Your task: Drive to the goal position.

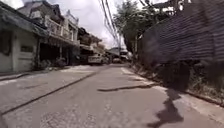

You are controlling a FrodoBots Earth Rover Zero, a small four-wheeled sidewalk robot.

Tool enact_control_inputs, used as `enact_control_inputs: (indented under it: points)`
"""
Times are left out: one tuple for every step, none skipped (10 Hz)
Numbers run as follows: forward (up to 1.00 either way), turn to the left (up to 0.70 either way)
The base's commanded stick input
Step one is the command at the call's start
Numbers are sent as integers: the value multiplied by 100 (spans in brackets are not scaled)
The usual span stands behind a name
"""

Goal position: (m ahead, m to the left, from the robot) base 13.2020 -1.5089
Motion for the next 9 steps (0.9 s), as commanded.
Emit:
enact_control_inputs:
  points:
    - [100, 0]
    - [100, 0]
    - [100, 0]
    - [100, -3]
    - [100, -17]
    - [100, -7]
    - [100, 0]
    - [100, 0]
    - [100, 0]
